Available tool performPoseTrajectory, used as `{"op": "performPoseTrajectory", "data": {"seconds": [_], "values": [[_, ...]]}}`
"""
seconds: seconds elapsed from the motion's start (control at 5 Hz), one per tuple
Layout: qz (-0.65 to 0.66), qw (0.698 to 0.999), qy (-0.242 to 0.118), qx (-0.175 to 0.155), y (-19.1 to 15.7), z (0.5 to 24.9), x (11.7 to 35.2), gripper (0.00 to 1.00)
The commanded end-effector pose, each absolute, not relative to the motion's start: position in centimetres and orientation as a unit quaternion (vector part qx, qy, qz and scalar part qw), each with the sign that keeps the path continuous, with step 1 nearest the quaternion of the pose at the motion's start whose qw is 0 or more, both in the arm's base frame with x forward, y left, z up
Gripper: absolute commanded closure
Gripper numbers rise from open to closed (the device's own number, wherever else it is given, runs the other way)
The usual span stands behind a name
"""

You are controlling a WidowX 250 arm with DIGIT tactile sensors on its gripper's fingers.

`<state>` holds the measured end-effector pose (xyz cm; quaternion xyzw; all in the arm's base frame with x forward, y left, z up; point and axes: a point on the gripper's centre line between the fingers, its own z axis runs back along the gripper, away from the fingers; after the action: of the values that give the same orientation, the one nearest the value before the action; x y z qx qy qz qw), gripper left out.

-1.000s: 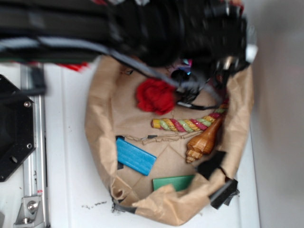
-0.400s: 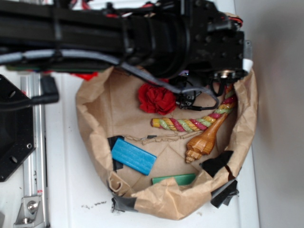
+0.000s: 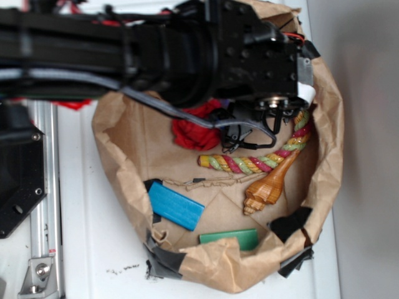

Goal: Grab the multicolored rope.

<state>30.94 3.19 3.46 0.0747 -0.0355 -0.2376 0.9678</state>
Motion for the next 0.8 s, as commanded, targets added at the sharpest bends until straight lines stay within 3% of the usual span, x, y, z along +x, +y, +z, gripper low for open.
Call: {"op": "performPoseTrajectory", "data": {"seconds": [0.0, 0.4, 0.6], "values": [[-0.27, 0.955, -0.099, 0.074, -1.5, 8.3, 29.4, 1.0], [-0.165, 0.976, -0.124, 0.064, -1.8, 12.4, 28.7, 1.0], [-0.037, 0.993, -0.106, 0.035, -0.3, 17.4, 26.9, 1.0]]}}
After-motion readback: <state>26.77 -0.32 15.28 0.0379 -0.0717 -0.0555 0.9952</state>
